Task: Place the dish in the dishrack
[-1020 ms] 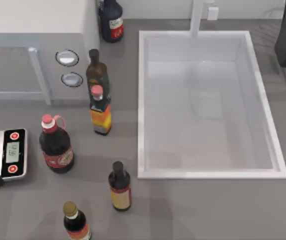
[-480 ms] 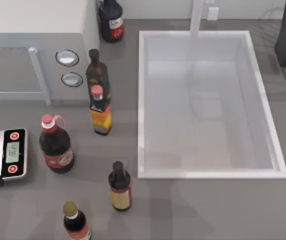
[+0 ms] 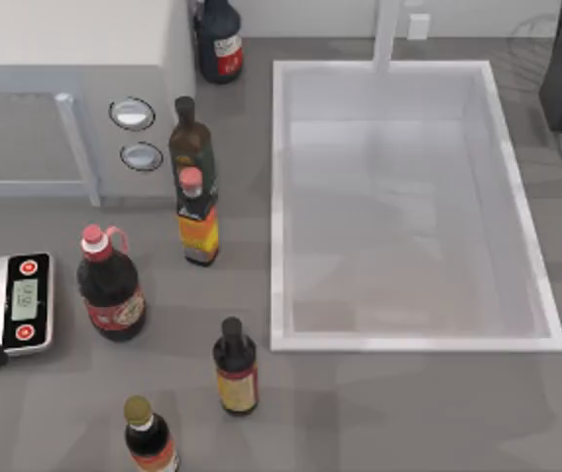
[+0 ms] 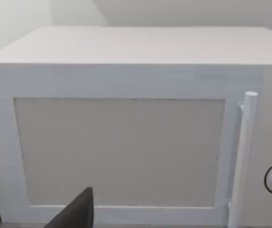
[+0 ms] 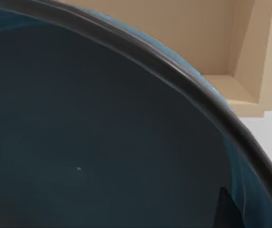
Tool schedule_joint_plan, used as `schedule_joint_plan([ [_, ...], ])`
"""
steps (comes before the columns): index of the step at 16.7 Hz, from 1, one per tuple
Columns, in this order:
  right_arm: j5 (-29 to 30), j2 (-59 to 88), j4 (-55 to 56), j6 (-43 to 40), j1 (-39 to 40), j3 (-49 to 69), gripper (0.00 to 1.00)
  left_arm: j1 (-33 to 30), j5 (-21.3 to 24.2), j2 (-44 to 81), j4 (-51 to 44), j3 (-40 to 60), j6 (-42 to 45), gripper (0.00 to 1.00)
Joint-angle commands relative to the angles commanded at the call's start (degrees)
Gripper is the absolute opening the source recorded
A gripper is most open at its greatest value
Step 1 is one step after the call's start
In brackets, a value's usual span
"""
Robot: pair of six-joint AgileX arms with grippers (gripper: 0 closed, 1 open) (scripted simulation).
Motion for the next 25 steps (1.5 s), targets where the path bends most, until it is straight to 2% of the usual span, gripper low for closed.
schedule_joint_plan([
  [3,4.2,9.0,12.0,0.0,4.1,-2.6,0.0,0.0,0.0,0.0,0.0,0.0,0.0,1.0],
  [6,7.3,14.9,19.2,0.1,7.2,-4.7,0.0,0.0,0.0,0.0,0.0,0.0,0.0,1.0],
  [12,8.2,16.4,20.9,0.1,8.1,-5.3,0.0,0.0,0.0,0.0,0.0,0.0,0.0,1.0],
  [25,8.2,16.4,20.9,0.1,8.1,-5.3,0.98,0.0,0.0,0.0,0.0,0.0,0.0,1.0],
])
